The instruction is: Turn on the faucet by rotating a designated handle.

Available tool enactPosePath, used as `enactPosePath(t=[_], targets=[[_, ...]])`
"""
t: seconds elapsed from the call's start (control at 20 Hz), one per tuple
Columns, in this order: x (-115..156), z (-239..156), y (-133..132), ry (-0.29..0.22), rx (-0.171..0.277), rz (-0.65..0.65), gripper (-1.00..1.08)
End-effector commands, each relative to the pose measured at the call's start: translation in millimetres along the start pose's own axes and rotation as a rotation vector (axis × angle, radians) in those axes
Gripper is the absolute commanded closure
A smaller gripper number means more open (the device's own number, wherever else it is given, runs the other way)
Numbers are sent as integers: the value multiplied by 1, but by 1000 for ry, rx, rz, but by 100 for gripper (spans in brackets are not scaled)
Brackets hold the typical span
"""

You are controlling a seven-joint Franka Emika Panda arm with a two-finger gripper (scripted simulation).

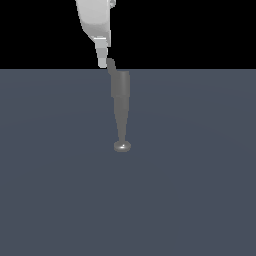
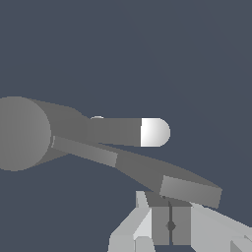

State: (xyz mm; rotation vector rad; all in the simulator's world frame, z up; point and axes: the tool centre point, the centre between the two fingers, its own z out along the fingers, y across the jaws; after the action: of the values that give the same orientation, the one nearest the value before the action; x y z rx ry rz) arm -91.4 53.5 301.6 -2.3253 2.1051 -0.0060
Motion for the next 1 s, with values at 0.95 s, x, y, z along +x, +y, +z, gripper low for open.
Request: enactPosePath(t=[0.95], targets=[[81, 0, -14, 0, -2, -9, 108]])
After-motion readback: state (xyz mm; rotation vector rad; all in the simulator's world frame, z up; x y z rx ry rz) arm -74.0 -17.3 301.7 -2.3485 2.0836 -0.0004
